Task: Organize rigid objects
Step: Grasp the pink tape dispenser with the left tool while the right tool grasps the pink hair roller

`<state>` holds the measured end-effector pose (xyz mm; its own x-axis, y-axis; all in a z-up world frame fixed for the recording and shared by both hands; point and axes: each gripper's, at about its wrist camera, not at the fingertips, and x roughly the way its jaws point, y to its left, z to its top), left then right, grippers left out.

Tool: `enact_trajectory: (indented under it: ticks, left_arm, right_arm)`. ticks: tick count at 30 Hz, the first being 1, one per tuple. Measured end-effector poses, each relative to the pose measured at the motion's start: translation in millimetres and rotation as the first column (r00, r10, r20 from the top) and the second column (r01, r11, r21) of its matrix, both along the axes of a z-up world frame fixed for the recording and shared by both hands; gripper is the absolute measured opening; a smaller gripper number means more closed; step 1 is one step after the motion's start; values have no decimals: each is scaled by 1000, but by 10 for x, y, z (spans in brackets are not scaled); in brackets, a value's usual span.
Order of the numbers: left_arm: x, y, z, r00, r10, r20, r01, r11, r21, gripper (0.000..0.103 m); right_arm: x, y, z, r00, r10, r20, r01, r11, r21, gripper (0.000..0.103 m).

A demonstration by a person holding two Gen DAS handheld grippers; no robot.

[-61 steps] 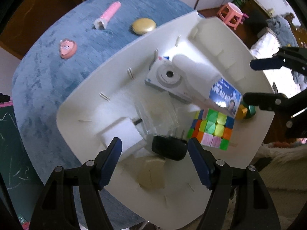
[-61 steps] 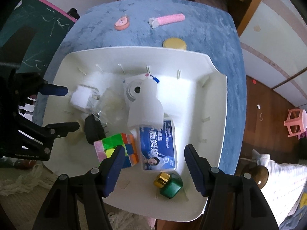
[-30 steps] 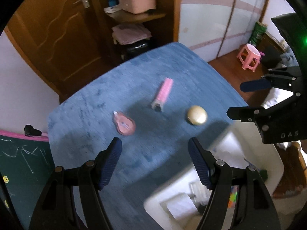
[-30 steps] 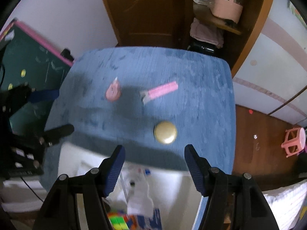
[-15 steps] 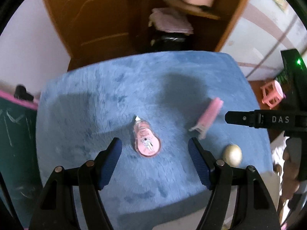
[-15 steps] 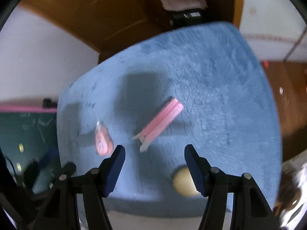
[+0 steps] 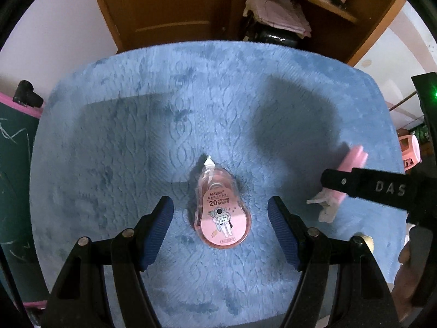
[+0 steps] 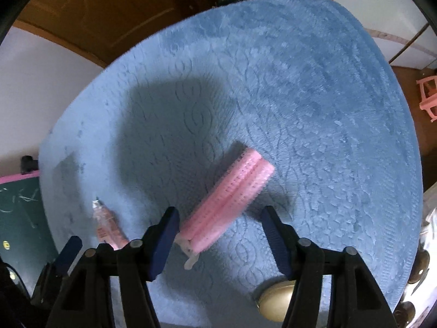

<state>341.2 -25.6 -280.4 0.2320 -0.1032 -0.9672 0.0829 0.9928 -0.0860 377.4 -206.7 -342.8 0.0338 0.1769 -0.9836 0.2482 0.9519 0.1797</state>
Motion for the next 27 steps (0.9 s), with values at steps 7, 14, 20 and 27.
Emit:
enact_trajectory:
  ticks: [7, 14, 20, 27]
  left_arm:
    - [-18, -8, -175, 999, 8, -34, -7, 999, 37, 75]
    - [-96, -74, -219, 999, -32, -32, 33, 998, 59, 54]
    - [-214, -60, -41, 999, -48, 5, 47, 997, 64, 54]
    - [-478, -10, 451, 991, -89, 97, 83, 994, 67, 54]
  right_arm:
    - [-14, 233, 0, 998, 43, 35, -41, 998, -53, 47]
    - [-90, 60, 58, 998, 45, 54, -45, 999, -7, 40]
    - [-224, -101, 241, 994, 46, 100, -50, 998, 46, 31]
    - [-479, -243, 682, 981, 48, 187, -66, 993, 94, 30]
